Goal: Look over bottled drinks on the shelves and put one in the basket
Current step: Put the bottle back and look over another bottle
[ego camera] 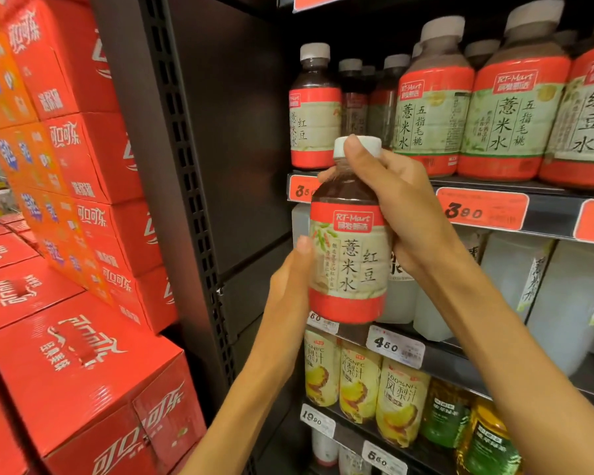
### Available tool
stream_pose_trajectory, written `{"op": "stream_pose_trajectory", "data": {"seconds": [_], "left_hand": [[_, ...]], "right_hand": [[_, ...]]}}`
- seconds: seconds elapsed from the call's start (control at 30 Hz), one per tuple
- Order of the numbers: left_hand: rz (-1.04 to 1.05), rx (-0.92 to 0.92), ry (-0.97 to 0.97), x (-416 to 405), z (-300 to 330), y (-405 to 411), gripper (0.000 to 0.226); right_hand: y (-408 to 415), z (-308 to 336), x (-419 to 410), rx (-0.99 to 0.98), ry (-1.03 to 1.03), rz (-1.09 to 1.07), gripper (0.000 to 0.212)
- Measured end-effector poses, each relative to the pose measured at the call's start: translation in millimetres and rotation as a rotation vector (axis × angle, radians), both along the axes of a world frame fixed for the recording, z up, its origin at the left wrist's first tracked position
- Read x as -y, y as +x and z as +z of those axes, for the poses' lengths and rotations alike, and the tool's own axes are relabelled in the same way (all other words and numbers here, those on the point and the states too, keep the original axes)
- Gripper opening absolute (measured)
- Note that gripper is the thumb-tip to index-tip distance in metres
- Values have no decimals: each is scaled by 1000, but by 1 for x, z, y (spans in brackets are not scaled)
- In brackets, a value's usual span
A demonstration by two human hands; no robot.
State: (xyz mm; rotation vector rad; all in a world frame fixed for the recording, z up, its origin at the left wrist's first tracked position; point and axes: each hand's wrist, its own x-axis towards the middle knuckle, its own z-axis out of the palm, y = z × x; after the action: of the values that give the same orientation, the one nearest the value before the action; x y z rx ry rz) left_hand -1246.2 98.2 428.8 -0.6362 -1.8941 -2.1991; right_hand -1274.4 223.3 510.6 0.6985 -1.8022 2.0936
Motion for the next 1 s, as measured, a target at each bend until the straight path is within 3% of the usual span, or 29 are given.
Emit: {"op": "stream_pose_trajectory", "data": {"seconds": [0.13,0.27,0.4,0.63,0.77,0.87,1.0], "left_hand": [[8,-12,6,-10,-1,3,61],[-160,75,126,-5,1,4,57],[-276,153,179,-8,1,9,70],[-85,21,26,-3,7,7,62],[-39,21,19,-9,4,7,55],[-173,105,146,-5,6,9,54],[-442,289,367,-2,11,15,76]], "right_hand": [[1,3,1,25,26,-24,33],[0,6,-9,22,11,116,30],[-2,5,-9,102,-39,302,35],[3,6,-5,8,-7,57,31],[3,7,-1,43,42,48,31],[1,7,-4,76,3,120,28],[2,5,0,151,-102,325,30]]}}
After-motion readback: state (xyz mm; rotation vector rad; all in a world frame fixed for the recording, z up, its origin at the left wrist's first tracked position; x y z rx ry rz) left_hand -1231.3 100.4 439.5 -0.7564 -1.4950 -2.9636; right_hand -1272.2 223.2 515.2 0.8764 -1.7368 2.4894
